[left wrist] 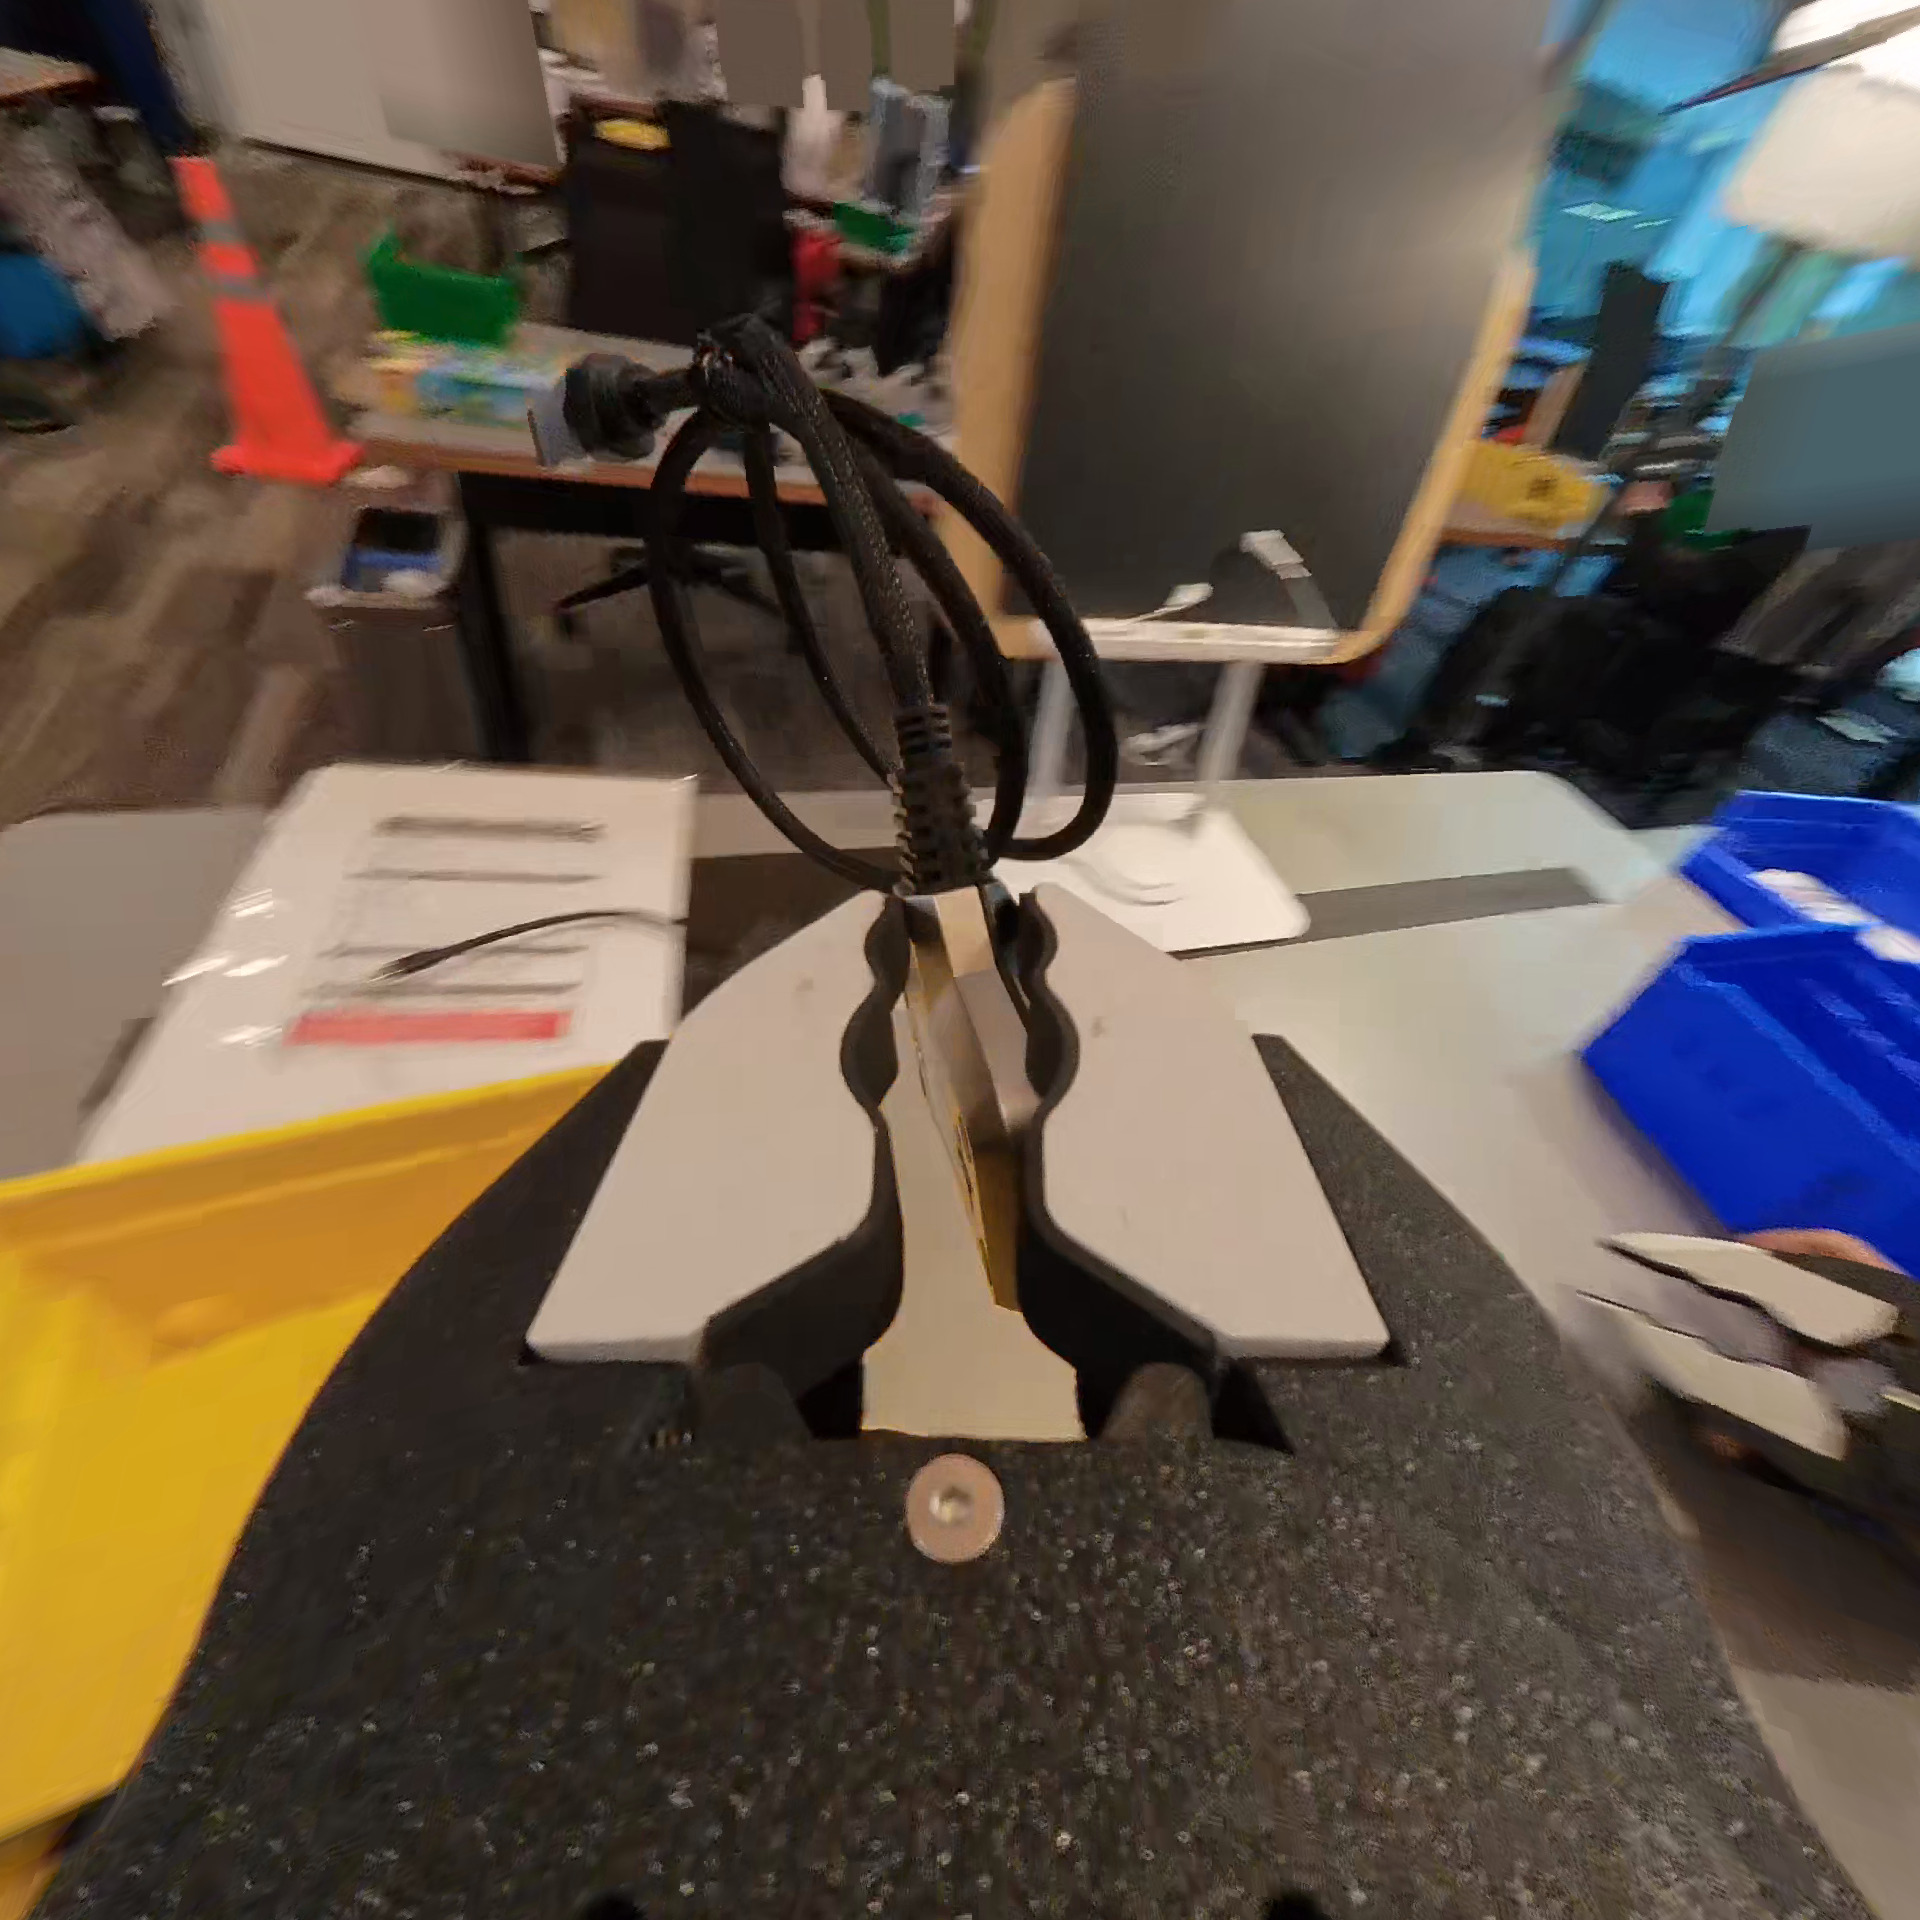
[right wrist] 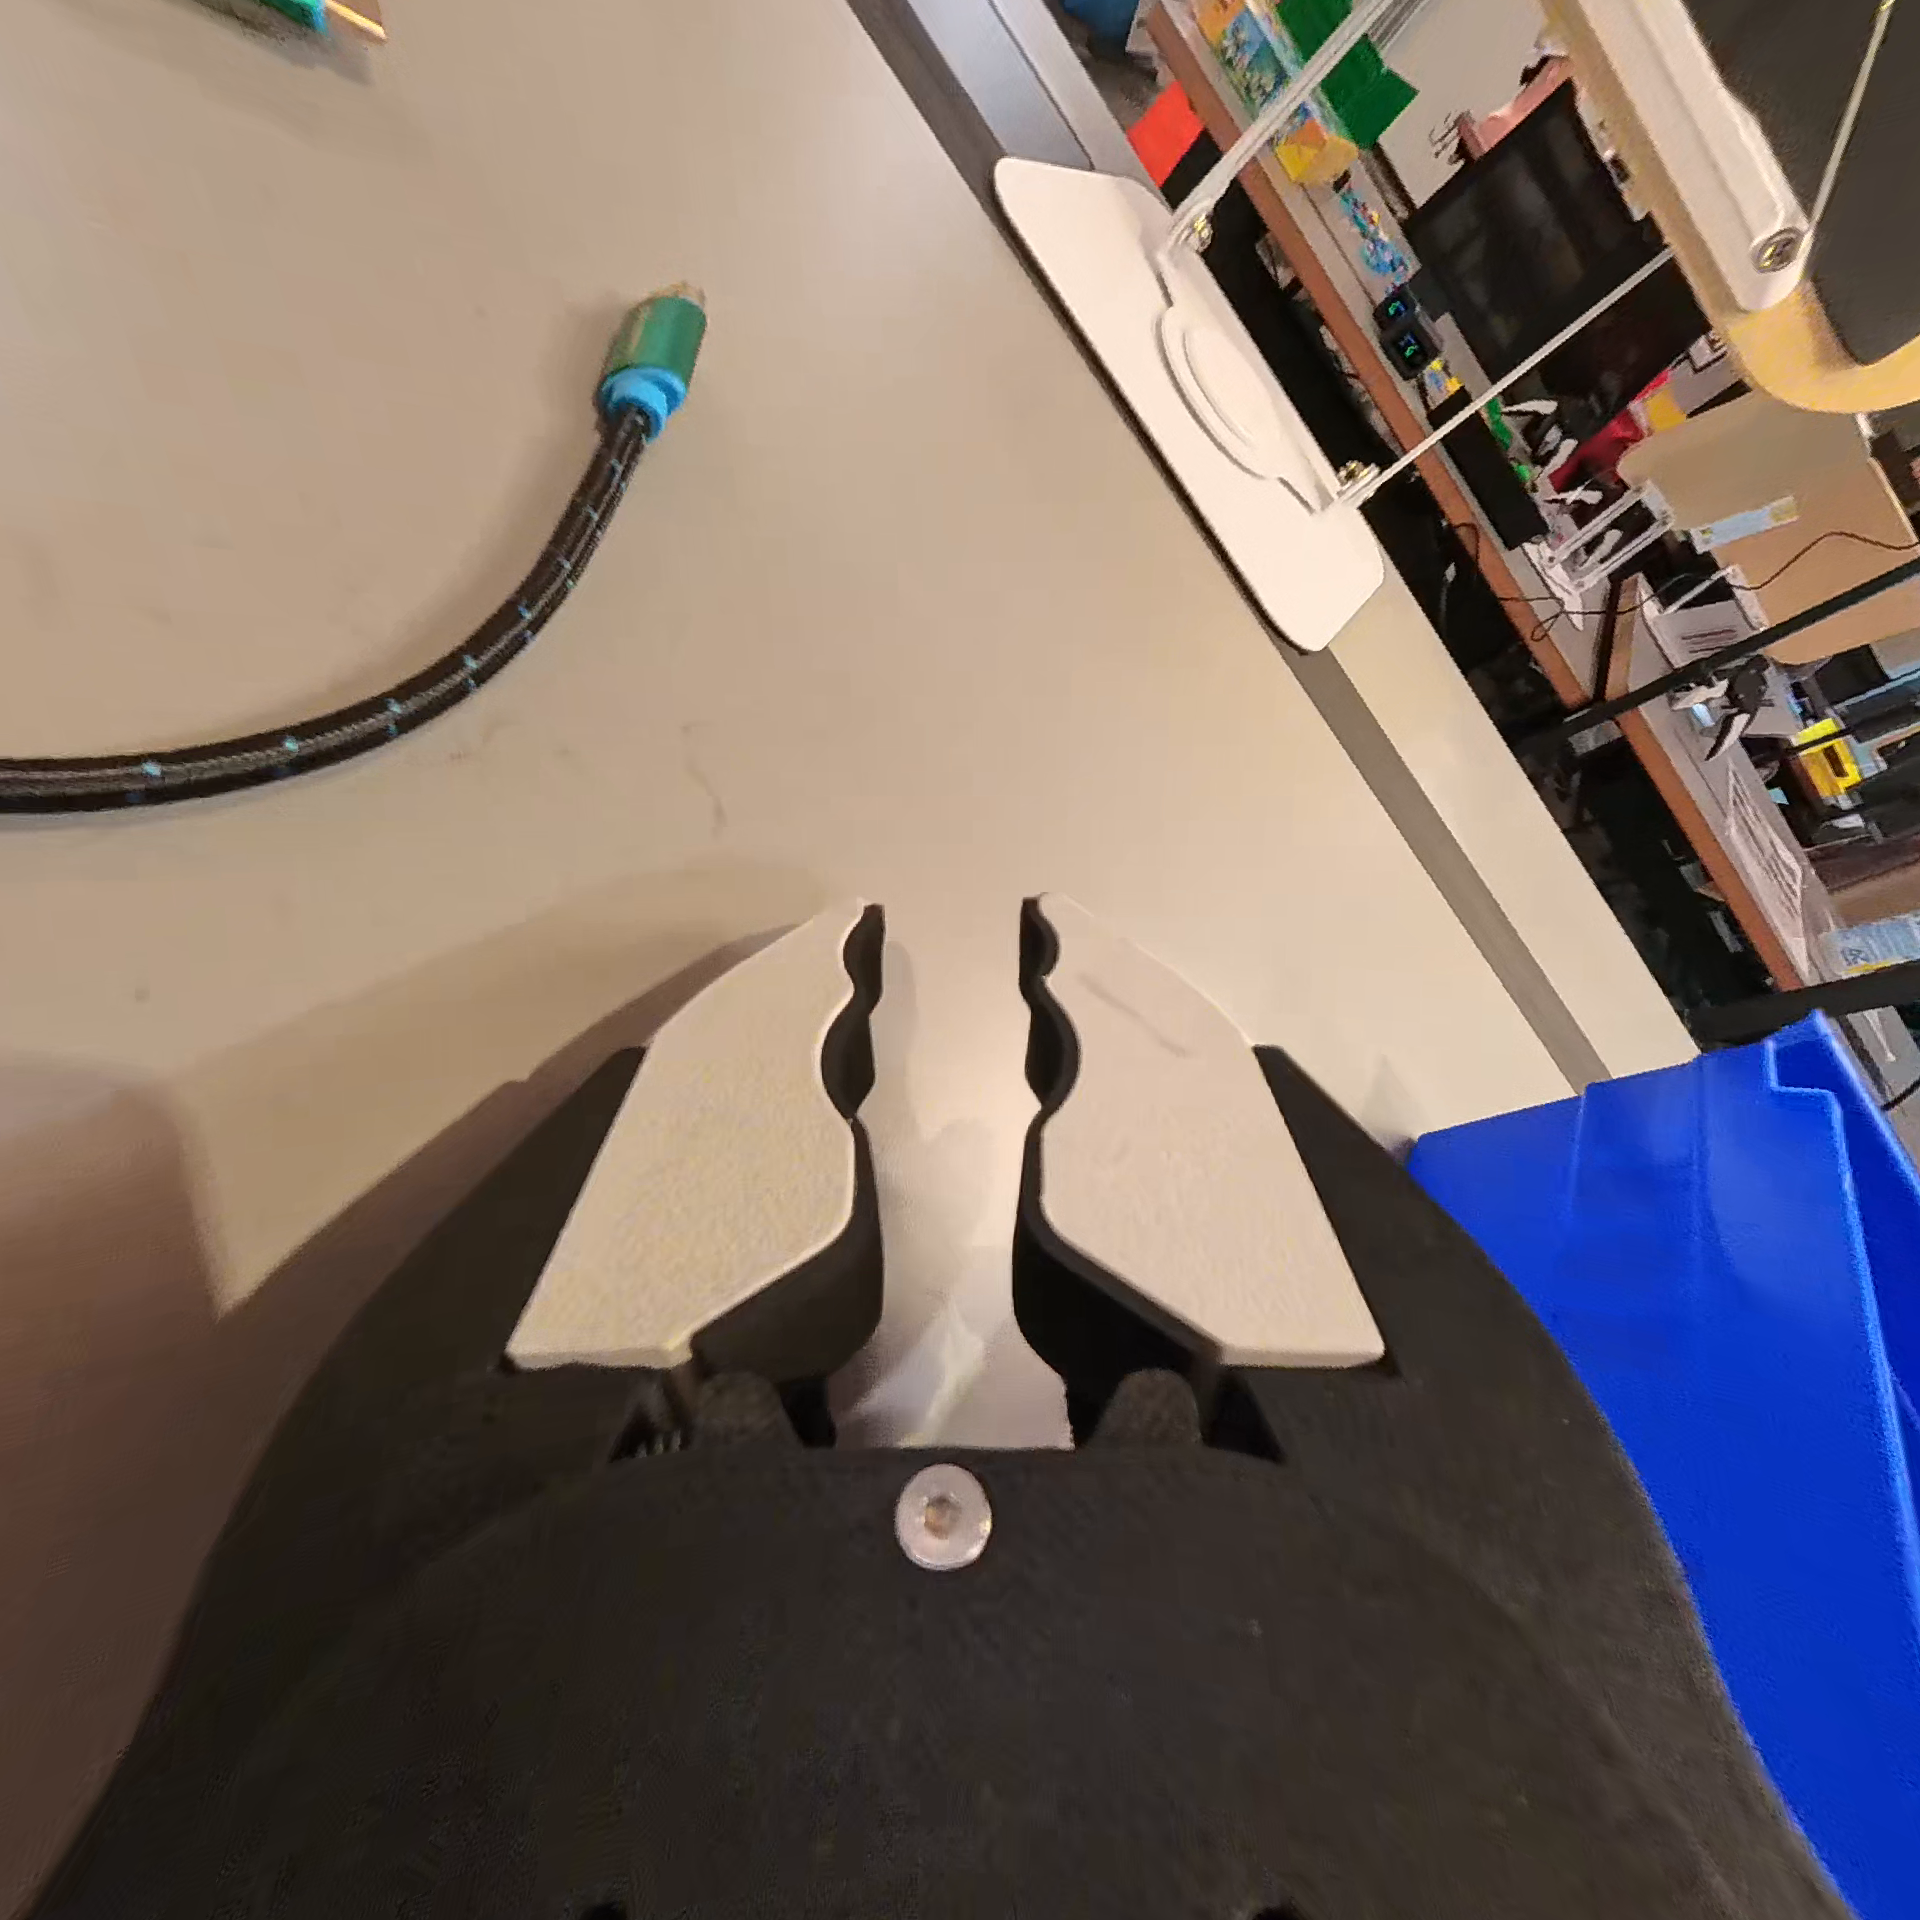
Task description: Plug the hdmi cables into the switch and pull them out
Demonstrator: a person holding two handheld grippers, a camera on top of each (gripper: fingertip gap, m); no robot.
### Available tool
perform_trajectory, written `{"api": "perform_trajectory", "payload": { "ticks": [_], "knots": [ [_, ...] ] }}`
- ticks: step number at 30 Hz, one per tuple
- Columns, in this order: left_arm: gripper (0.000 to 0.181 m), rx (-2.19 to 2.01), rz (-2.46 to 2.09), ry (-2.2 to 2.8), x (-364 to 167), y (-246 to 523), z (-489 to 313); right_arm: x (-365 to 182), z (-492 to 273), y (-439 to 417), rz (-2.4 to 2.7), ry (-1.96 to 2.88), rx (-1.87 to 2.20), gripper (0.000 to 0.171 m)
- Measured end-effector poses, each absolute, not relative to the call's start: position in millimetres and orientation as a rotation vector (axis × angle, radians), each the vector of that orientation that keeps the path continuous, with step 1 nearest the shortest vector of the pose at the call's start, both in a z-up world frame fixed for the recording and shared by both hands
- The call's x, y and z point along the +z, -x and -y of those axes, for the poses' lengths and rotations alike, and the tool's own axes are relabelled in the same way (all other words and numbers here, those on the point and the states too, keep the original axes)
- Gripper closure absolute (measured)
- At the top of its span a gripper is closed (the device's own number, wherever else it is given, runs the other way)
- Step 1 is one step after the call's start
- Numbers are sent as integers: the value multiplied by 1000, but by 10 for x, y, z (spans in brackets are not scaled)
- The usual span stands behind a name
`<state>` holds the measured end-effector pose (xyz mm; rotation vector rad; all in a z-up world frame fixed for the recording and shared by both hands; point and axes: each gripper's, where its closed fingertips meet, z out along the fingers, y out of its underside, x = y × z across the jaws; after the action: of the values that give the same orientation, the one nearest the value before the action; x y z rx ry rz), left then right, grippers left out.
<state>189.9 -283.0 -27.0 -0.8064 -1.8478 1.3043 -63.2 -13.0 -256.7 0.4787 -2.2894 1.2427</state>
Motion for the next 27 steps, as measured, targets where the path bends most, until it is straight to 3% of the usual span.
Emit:
{"api": "perform_trajectory", "payload": {
  "ticks": [4,8,12,22,24,27],
  "knots": [
    [161,995,1646,939,-371,-1027,2064,-2414,140,604,2223,-475,1332,145],
    [161,603,1545,989,-946,-231,1363,-2220,135,515,2166,-491,1472,140],
    [161,356,1535,1032,-1528,298,845,-2219,120,470,2220,-497,1528,126],
    [161,59,1463,1073,-2018,568,286,-2448,171,500,2302,-555,1417,103],
    [160,29,1453,1093,-2075,557,233,-2473,176,500,2324,-557,1401,114],
    [158,47,1424,1091,-2058,581,221,-2502,183,526,2352,-512,1368,116]
  ]
}}
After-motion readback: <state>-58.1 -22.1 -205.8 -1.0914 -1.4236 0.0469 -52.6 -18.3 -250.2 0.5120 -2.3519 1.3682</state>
